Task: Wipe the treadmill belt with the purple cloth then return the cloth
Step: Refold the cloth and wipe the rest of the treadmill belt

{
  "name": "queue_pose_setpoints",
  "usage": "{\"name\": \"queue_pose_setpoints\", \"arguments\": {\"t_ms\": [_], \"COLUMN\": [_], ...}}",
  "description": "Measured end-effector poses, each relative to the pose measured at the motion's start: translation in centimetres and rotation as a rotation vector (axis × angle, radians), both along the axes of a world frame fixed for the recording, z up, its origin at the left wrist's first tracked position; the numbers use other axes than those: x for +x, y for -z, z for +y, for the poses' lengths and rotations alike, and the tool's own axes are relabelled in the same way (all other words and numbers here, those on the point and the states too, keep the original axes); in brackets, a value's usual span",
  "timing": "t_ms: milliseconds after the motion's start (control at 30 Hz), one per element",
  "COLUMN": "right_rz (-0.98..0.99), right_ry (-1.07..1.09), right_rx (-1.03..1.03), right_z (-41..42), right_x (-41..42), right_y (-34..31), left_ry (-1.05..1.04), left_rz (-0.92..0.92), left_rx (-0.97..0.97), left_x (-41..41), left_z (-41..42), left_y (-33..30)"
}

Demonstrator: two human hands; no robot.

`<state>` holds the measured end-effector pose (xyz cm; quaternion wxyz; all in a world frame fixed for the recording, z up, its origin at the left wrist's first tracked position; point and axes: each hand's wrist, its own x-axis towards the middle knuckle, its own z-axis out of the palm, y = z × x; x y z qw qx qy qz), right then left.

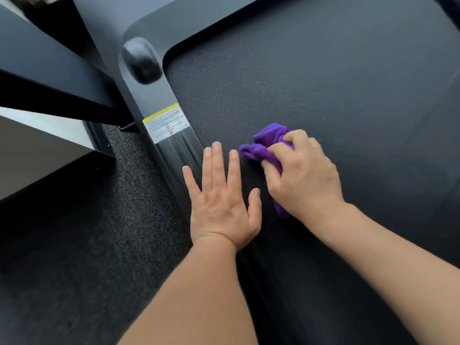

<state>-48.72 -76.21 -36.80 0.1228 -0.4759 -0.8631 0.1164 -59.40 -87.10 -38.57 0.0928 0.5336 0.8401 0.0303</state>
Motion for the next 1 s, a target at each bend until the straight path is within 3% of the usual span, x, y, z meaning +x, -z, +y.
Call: {"name": "queue_pose_setpoints", "arguments": {"t_ms": [100, 233, 367, 533, 800, 1000], "right_rz": [-0.011, 0.073, 0.03, 0.017, 0.072, 0.002], "right_ry": [0.103, 0.089, -0.131, -0.347, -0.075, -0.157], "right_rx": [-0.015, 0.032, 0.049, -0.013, 0.0, 0.065], "right_z": [2.1, 5.0, 5.8, 4.0, 4.1, 2.9], "right_x": [-1.2, -5.9, -9.2, -6.9, -2.7, -4.9], "right_y": [-0.4, -0.3, 0.4, 0.3, 0.3, 1.4], "left_ry": [-0.009, -0.033, -0.007, 0.035, 0.051, 0.056], "left_rz": [0.004, -0.008, -0.002, 0.013, 0.017, 0.008], "left_rx": [-0.031, -0.02, -0.011, -0.017, -0.041, -0.072], "left_x": [0.1, 0.1, 0.2, 0.1, 0.1, 0.0], "left_z": [0.0, 0.0, 0.0, 0.0, 0.0, 0.1], "left_y": [0.0, 0.1, 0.2, 0.2, 0.0, -0.1]}}
